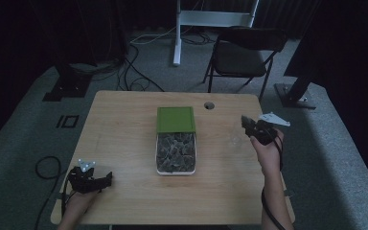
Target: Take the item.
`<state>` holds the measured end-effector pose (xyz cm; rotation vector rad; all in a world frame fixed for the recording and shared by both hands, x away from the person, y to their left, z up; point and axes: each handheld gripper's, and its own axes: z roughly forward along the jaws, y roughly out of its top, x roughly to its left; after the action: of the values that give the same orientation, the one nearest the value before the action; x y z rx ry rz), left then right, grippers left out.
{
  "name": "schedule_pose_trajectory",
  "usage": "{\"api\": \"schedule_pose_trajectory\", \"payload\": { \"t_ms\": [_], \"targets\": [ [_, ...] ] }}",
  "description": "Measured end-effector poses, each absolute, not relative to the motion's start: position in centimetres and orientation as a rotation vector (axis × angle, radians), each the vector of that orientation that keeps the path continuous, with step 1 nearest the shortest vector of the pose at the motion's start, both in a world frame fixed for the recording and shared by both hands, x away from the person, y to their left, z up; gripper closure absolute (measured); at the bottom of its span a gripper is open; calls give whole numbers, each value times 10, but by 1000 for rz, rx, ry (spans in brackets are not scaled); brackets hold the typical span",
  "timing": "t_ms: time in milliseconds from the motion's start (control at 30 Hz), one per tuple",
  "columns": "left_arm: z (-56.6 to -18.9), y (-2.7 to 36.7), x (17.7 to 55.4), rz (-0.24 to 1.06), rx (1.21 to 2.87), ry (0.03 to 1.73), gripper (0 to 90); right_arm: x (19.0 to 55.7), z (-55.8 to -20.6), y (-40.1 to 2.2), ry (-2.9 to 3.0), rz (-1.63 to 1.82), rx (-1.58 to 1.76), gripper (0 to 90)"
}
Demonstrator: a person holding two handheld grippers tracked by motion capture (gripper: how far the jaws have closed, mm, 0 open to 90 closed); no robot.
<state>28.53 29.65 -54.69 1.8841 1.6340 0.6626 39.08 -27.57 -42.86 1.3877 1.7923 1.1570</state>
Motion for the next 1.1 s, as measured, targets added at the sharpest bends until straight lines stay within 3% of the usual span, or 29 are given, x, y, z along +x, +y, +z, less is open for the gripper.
{"api": "schedule_pose_trajectory", "payload": {
  "t_ms": [667,1100],
  "targets": [
    [-547,296,285,662,1884,1634,22,406,-446,-284,1806,1126,1466,717],
    [-547,297,285,663,1884,1634,22,405,-446,-283,1807,1165,1461,584]
  ]
}}
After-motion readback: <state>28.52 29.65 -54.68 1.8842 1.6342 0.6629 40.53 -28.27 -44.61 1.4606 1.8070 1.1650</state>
